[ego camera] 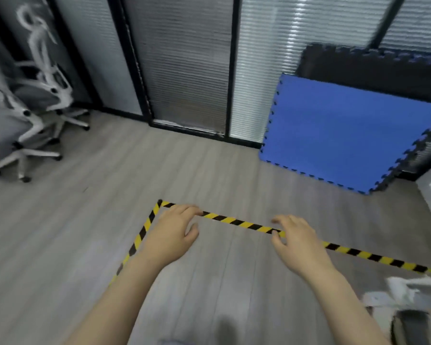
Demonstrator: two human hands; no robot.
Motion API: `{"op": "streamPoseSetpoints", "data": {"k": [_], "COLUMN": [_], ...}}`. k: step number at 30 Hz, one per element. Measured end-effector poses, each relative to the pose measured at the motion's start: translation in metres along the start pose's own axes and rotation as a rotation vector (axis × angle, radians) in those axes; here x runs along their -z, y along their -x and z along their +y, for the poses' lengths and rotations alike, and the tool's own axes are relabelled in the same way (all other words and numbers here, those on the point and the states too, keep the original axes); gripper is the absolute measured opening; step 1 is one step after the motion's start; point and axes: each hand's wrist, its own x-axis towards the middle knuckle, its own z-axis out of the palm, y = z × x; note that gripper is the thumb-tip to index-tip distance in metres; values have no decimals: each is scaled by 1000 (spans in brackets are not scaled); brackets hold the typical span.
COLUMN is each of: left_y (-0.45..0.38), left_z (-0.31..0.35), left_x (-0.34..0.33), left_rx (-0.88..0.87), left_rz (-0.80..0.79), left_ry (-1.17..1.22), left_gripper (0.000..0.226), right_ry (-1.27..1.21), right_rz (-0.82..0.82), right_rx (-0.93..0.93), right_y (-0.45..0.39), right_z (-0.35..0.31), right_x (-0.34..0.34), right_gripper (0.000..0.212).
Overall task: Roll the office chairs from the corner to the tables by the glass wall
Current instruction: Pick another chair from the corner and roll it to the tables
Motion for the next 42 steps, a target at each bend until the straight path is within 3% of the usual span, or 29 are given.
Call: {"op": "streamPoseSetpoints", "data": {"k": [11,17,22,29,38,42], "left_y": [55,100,122,130,161,174], "left_z": [-243,-355,-458,-606,-743,-819], "left_x": [131,182,213,271,356,375], "left_rx": [319,508,674,900,1133,1159], "left_rz": [103,209,277,357,537,571], "left_ry": [20,51,69,79,44,57], "left_gripper": [30,40,26,26,21,41], "right_ry": [-271,-235,-216,-149,-168,-155], "right_rz": [-57,-192,-290,-434,-556,-593], "right_rx": [193,354,496,729,975,1033], "right_y": [-108,-170,-228,-328,-389,-408], "right_z": [-268,-401,-511,-695,-930,-1009], "right_x": [-89,-145,-200,-280,-340,-381], "right_gripper": [21,22,23,25,18,17]}}
